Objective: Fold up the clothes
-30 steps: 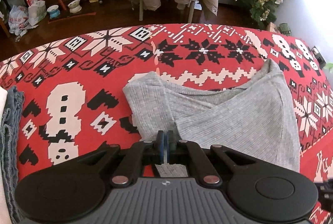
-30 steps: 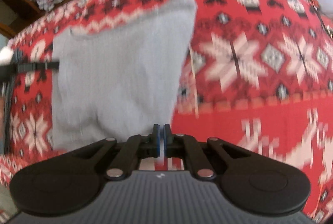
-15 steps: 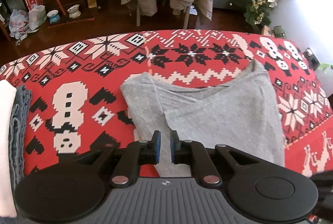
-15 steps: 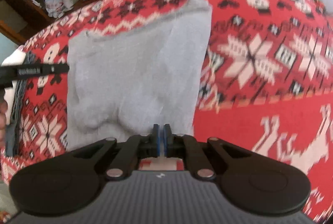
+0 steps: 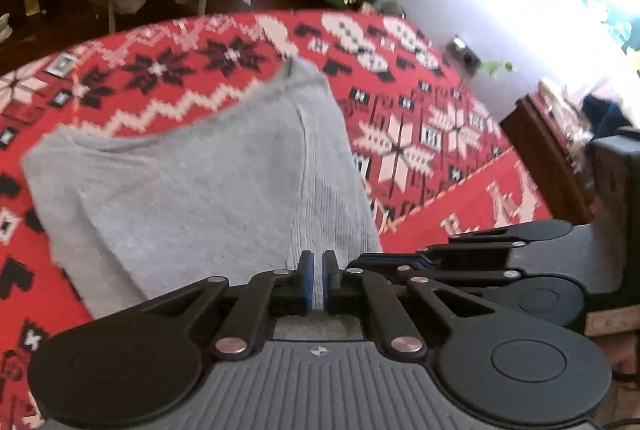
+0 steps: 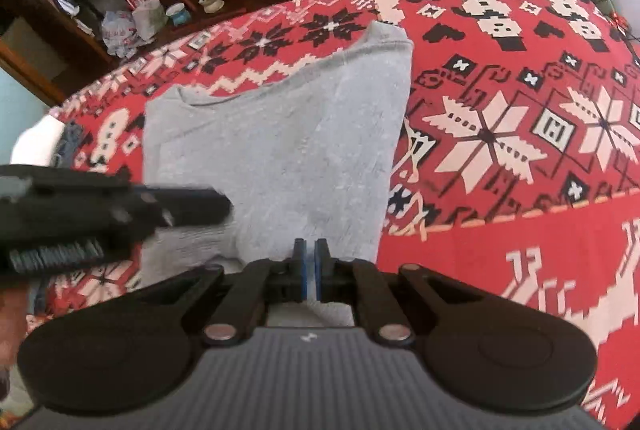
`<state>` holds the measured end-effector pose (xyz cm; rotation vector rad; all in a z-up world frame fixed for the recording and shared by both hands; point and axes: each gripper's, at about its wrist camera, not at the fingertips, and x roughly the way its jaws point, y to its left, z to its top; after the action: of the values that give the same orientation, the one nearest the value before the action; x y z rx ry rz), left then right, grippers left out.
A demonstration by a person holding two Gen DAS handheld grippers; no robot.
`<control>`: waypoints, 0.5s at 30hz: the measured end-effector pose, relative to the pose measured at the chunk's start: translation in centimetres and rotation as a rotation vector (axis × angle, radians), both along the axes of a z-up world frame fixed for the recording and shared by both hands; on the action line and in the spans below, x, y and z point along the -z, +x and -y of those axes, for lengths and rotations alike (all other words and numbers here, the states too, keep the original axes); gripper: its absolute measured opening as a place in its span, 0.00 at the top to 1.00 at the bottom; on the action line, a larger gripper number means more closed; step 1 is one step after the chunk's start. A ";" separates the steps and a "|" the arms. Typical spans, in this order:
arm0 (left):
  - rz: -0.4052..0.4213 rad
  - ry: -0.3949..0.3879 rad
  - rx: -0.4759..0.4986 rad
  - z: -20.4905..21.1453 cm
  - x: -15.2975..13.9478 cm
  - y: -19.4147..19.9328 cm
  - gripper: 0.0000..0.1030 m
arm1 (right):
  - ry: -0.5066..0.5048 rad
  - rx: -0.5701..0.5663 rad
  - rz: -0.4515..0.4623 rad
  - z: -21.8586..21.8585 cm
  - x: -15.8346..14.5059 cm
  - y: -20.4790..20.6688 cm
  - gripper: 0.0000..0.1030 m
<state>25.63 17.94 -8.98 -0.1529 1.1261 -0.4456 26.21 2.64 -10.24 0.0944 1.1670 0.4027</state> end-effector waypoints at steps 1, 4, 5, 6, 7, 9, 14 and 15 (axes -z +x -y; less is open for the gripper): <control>-0.019 0.020 0.015 0.3 0.7 0.0 0.96 | -0.007 -0.003 -0.008 0.1 0.4 -0.1 0.96; -0.036 0.057 0.060 1.0 1.8 -0.4 0.96 | -0.007 -0.008 -0.019 0.6 1.2 -0.9 0.98; -0.034 0.064 0.075 1.2 2.0 -0.6 0.96 | -0.006 -0.010 -0.024 0.9 1.3 -1.2 0.98; -0.032 0.072 0.090 1.3 2.2 -0.8 0.95 | -0.003 -0.009 -0.031 1.0 1.4 -1.4 0.98; -0.037 0.074 0.092 1.3 2.3 -0.8 0.95 | 0.001 -0.007 -0.039 1.2 1.5 -1.7 0.98; -0.073 0.073 0.078 1.2 2.1 -0.3 0.95 | 0.003 -0.005 -0.052 1.4 1.5 -2.2 0.98; -0.007 0.067 0.130 2.2 -0.8 1.0 0.96 | 0.010 0.035 -0.034 2.5 -0.4 -2.5 0.95; 0.012 0.062 0.120 2.3 -1.1 1.7 0.96 | 0.013 0.051 -0.017 2.8 -0.9 -2.1 0.95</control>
<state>27.31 15.63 -7.86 -0.0286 1.1402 -0.5170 24.08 -0.19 -9.32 0.1389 1.1765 0.3645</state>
